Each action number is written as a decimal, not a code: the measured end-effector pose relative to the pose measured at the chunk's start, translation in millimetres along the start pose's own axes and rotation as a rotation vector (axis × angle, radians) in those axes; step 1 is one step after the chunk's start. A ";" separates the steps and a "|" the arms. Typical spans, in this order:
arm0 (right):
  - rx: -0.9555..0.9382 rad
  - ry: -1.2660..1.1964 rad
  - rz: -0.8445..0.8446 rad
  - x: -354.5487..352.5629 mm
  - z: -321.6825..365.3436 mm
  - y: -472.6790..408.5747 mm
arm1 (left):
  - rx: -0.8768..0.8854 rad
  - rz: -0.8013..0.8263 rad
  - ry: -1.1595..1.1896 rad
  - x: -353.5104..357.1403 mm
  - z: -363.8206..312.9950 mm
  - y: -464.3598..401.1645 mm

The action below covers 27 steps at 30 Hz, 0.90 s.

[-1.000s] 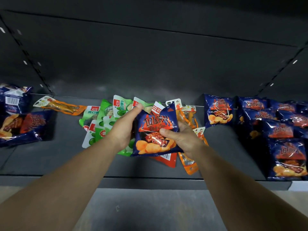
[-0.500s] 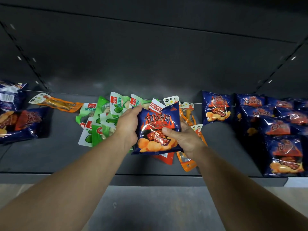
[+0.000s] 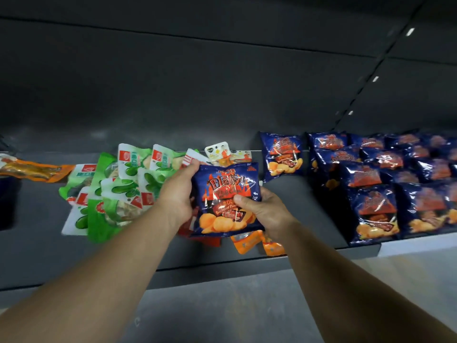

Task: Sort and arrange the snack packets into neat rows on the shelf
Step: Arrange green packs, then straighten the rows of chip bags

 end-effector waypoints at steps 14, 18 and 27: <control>0.007 0.095 -0.492 -135.9 -20.1 -5.5 | 0.153 0.065 -0.437 100.6 80.9 -22.3; 0.013 0.291 -0.655 -160.8 -8.9 -6.9 | 0.203 0.019 -0.450 128.5 94.0 -36.9; 0.049 0.226 -0.676 -177.2 -29.1 -49.0 | 0.199 0.087 -0.603 168.2 98.2 -58.5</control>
Point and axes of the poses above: each hand's wrist, its own y-axis away from the middle knuckle, its own x-axis out of the palm, z = x × y, the point moved 7 cm from there along -y, towards the middle knuckle, and after that the axes turned 4 degrees about y, right-handed, at the moved point
